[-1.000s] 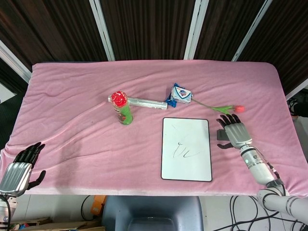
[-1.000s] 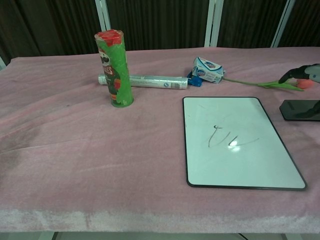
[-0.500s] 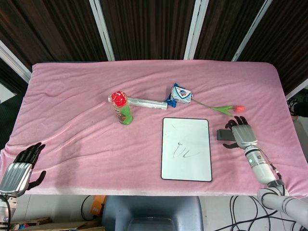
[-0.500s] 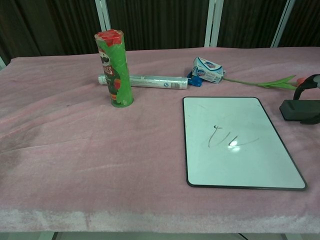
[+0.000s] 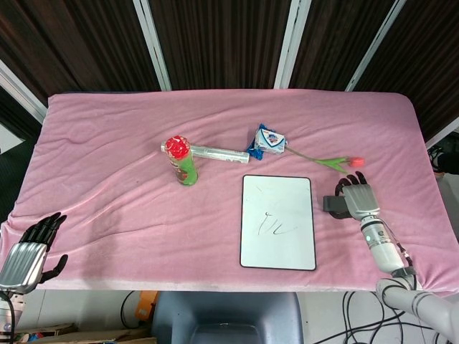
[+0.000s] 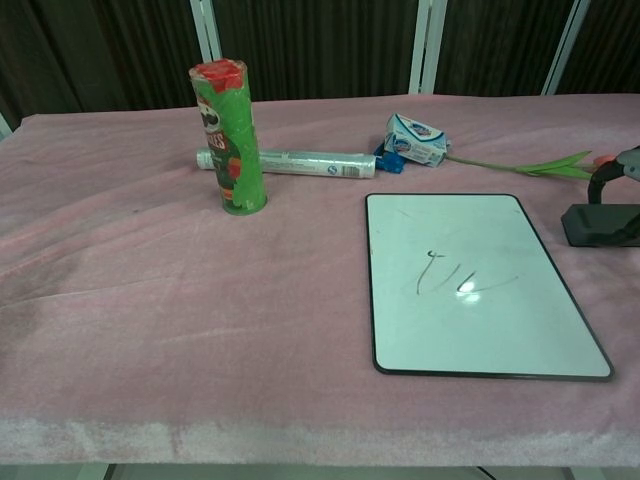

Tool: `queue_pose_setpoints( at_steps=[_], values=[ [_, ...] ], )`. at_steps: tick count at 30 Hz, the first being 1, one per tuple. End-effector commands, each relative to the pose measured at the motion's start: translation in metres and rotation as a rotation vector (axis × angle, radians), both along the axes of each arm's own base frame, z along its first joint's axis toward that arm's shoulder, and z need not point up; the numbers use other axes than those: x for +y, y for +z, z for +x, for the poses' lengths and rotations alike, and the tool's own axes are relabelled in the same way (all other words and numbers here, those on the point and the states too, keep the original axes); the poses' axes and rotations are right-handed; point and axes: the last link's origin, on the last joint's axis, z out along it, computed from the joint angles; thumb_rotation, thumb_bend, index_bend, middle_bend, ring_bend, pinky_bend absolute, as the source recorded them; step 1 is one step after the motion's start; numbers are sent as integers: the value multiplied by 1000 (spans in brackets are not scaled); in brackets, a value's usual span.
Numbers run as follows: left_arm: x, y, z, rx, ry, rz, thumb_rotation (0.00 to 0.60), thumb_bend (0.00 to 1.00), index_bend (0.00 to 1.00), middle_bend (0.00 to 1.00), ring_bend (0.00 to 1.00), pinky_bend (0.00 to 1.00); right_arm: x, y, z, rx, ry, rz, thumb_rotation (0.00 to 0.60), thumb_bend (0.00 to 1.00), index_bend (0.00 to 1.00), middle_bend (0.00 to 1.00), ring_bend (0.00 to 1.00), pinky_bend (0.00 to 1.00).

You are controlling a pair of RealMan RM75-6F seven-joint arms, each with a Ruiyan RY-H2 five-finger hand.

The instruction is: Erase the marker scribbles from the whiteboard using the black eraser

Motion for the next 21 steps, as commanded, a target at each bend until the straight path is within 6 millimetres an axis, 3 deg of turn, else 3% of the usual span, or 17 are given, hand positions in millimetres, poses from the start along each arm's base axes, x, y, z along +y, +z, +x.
queue_pose_setpoints(
  at_steps=[1,7,14,21],
  values=[
    [0,0,0,0,0,0,600,396,0,36,68,159,-1,-1,1,11,3,-18,600,346,652,415,239,239],
    [-1,0,0,2,0,0,600,396,0,36,68,158,-2,-4,2,49,8,-42,600,361,765,504,342,387],
    [-1,1,-1,1,1,2,600,396,0,36,69,158,-4,-5,3,88,18,-72,600,394,936,653,533,585],
    [-2,1,-1,0,0,2,600,396,0,36,69,158,-5,-5,7,82,38,-96,600,414,981,702,592,649]
  ],
)
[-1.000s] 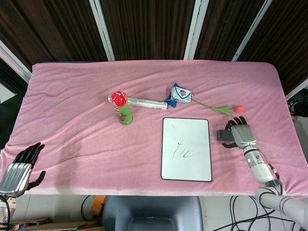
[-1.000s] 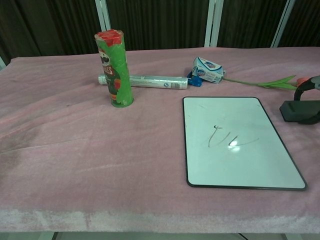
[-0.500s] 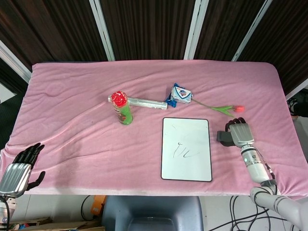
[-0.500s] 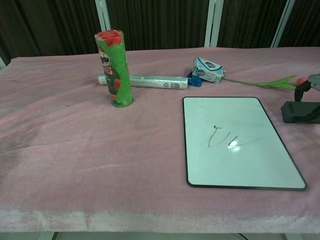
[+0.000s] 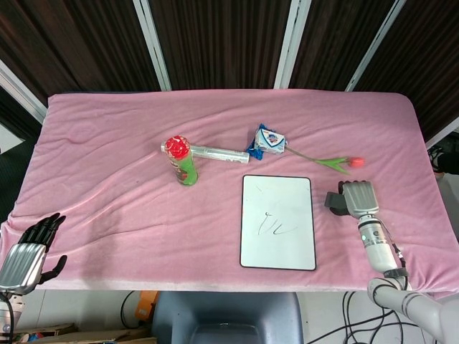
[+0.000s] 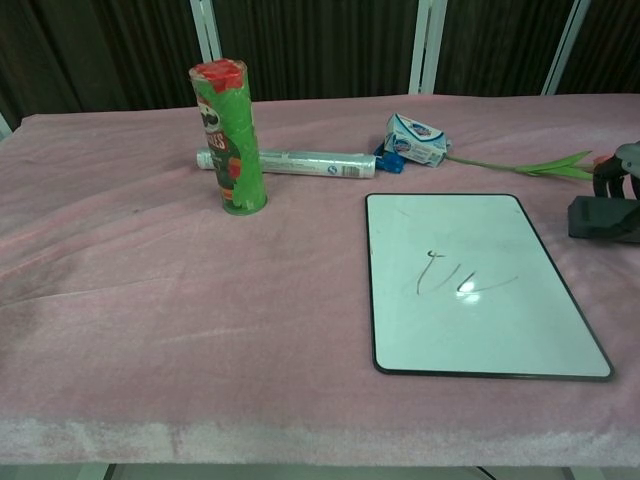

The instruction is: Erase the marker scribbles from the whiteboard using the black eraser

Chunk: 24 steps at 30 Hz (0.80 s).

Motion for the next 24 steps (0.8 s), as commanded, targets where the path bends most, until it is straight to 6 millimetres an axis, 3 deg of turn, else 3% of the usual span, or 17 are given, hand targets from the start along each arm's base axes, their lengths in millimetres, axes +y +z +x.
queue_pose_setpoints(
  at_steps=[1,7,11,13,17,24],
  values=[
    [0,0,0,0,0,0,600,396,0,36,70,158,-1,2,5,-18,22,-21,600,419,983,706,596,654],
    [0,0,0,0,1,1,600,396,0,36,69,158,-4,8,13,-57,50,-52,600,426,992,716,609,670],
    [2,0,0,0,4,3,600,396,0,36,70,158,-10,12,51,-189,143,-75,600,426,994,722,615,677],
    [3,-1,0,4,3,1,600,397,0,36,70,159,-7,-5,90,-215,231,8,600,425,994,722,615,678],
    [4,-2,0,10,5,-1,600,397,0,36,69,158,0,-30,130,-177,286,120,600,426,994,723,615,678],
    [4,-1,-1,11,11,3,600,396,0,36,69,158,4,-65,164,-86,328,203,600,426,994,723,615,678]
  ],
)
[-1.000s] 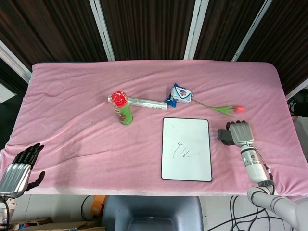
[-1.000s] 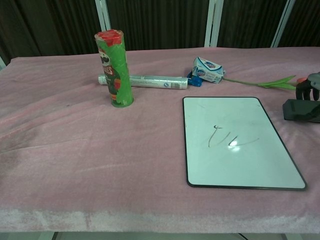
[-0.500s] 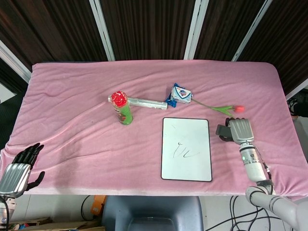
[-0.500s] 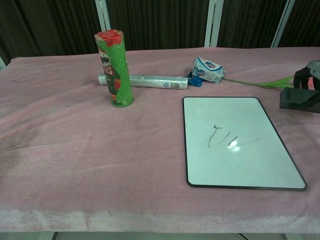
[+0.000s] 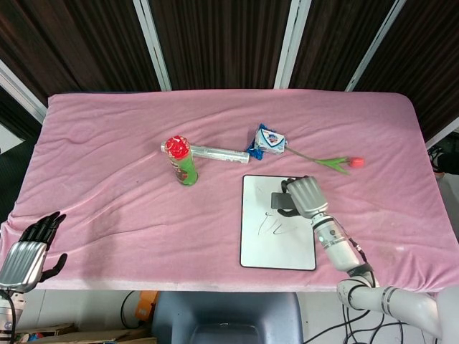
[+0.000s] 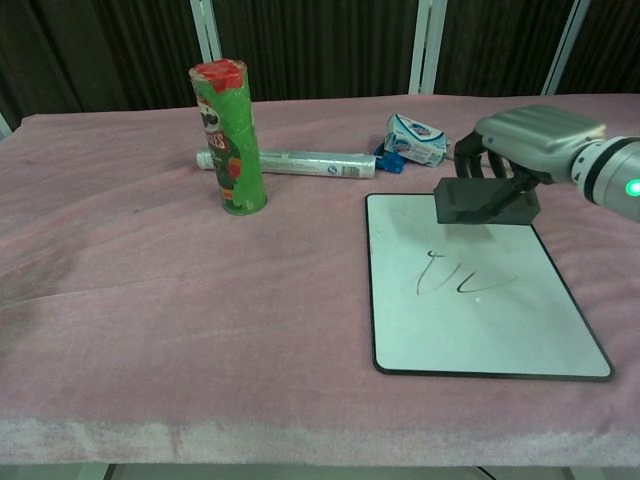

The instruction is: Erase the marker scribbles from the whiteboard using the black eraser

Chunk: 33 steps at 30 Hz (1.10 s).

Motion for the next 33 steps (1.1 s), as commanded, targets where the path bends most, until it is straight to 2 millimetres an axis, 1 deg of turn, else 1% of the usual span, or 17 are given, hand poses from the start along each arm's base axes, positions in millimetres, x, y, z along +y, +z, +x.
queue_pose_setpoints(
  at_steps=[1,6,11,23,27,33],
  values=[
    [0,0,0,1,1,0,600,396,0,36,69,158,2,-26,29,42,36,61,600,425,994,723,615,678],
    [0,0,-1,2,4,1,600,396,0,36,69,159,-1,-43,37,77,34,82,600,425,994,723,615,678],
    [0,2,-1,-1,6,7,600,396,0,36,70,158,-4,-53,40,135,49,75,600,426,994,723,615,678],
    [0,2,-2,0,6,8,600,395,0,36,69,158,-5,-52,32,134,31,66,600,425,994,723,615,678],
    [0,1,-1,2,8,6,600,396,0,36,70,158,1,-50,28,137,42,82,600,425,994,724,615,678],
    [0,0,-1,4,4,3,600,396,0,36,70,158,20,-44,17,123,55,125,600,425,994,725,616,678]
  ],
)
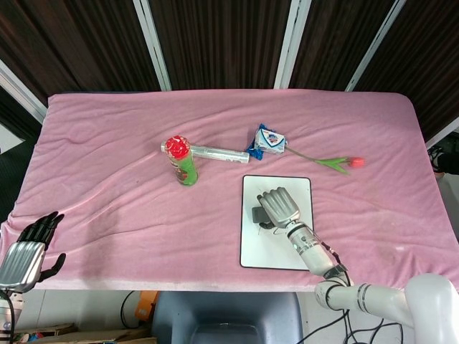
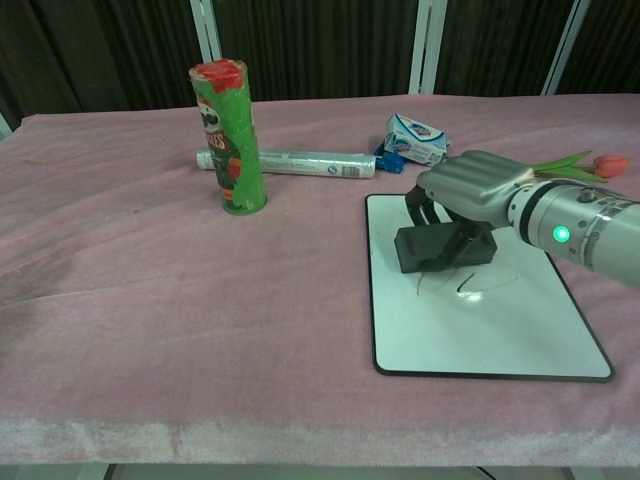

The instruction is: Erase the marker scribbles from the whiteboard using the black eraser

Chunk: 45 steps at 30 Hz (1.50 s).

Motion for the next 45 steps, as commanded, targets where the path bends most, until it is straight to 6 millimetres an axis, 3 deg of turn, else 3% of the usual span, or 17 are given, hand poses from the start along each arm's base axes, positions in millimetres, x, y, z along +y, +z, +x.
queue_pose_setpoints(
  at_steps=[1,20,36,41,45],
  values=[
    [0,0,0,1,-1,-1,600,396,0,36,70,158,10,4,-7,-4,5,21,600,425,994,725,615,678],
    [1,-2,0,5,0,-6,600,395,0,36,70,158,47,7,-23,-10,53,116,600,425,994,725,615,678],
    [2,-4,0,13,3,-10,600,395,0,36,70,158,6,12,-45,3,-14,-30,600,425,994,725,615,679],
    [3,-5,0,15,5,-12,600,395,0,36,70,158,5,16,-49,-2,-15,-29,600,425,994,725,615,678],
    [3,-6,1,17,5,-16,600,396,0,36,70,158,17,19,-52,-9,-6,4,600,425,994,725,615,679]
  ],
)
